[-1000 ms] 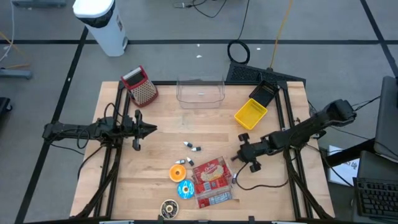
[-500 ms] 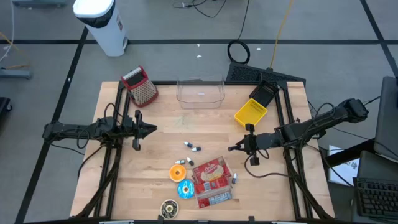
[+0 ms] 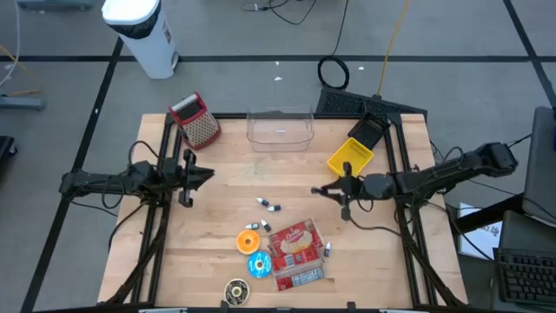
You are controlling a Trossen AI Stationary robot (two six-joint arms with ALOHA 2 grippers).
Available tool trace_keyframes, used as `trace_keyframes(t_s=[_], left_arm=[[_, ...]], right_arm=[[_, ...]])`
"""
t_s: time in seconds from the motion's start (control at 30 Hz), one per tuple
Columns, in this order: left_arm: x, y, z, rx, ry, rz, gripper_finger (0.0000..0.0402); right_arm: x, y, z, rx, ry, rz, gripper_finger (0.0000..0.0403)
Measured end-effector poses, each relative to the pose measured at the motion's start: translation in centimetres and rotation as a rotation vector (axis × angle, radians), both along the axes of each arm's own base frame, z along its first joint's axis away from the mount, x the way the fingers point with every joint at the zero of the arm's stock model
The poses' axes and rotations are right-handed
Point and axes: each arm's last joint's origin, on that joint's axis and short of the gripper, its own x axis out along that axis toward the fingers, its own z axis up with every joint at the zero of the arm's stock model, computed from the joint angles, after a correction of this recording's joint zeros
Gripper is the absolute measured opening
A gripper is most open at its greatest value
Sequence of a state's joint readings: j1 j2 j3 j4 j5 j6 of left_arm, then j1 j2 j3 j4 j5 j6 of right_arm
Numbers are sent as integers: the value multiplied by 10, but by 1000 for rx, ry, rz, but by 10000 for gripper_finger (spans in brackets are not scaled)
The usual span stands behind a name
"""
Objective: Pick & Place Food Item
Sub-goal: Put the thin blue food coloring bottle into the black bin
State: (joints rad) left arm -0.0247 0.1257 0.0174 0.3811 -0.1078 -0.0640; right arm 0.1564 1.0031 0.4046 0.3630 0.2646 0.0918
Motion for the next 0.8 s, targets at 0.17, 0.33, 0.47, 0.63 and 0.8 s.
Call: trace_keyframes(t_s=[0.17,0.33,0.47,0.63,0.8], left_arm=[[0,0,2,6,-16,2,42],[0,0,1,45,-8,13,42],[0,0,1,88,-5,24,42],[0,0,1,77,-6,21,42],[0,0,1,77,-6,20,42]], right_arm=[[0,-25,1,-30,-9,-228,73],[-4,-55,-3,-4,23,-418,73],[-12,-80,-9,14,85,-559,69],[-28,-111,-11,31,135,-740,76],[-48,-136,-8,97,190,-930,70]])
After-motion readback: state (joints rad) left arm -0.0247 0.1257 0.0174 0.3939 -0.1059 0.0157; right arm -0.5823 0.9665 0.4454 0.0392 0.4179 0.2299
